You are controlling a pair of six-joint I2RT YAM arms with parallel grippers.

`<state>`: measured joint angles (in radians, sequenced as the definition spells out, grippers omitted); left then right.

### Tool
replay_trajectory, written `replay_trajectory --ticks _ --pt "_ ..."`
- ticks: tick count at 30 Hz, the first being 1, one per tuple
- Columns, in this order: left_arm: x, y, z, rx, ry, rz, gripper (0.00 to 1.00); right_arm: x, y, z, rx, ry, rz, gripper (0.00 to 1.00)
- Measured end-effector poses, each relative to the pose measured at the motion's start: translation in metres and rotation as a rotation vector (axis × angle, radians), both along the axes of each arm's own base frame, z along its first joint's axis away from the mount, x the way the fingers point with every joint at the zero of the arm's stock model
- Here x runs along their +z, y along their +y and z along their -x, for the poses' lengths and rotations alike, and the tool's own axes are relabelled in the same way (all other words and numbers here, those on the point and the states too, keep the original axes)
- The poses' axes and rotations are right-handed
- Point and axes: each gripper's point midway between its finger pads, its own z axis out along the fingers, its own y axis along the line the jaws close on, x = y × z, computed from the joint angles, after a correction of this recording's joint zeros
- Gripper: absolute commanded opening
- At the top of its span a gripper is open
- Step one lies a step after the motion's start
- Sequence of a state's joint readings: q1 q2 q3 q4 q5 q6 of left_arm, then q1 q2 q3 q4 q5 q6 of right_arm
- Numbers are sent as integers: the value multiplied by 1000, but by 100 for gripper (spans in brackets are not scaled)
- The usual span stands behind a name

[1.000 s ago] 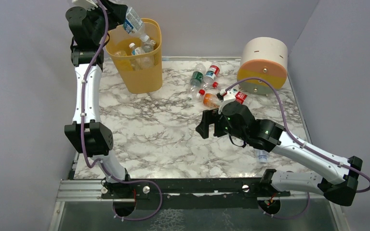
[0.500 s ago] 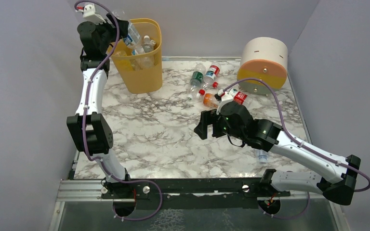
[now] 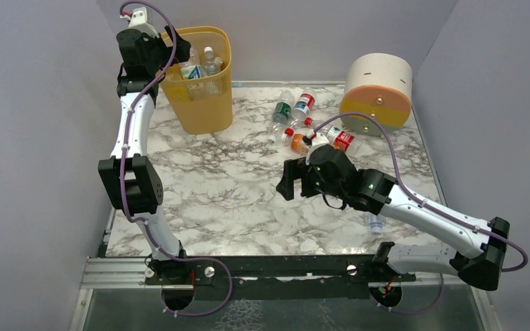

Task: Put the plastic bottles in the bin
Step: Place the plastic bottle in the trash bin.

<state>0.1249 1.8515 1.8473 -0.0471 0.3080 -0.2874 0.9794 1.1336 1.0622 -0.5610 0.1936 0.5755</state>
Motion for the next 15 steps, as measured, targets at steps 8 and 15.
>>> replay_trajectory --ticks 8,15 --pt "-14 -2 8 -2 91 15 99 -7 -7 -22 -58 20 33 99" --pt "11 -11 38 -26 88 47 99 -17 -40 -65 -189 41 65 99"
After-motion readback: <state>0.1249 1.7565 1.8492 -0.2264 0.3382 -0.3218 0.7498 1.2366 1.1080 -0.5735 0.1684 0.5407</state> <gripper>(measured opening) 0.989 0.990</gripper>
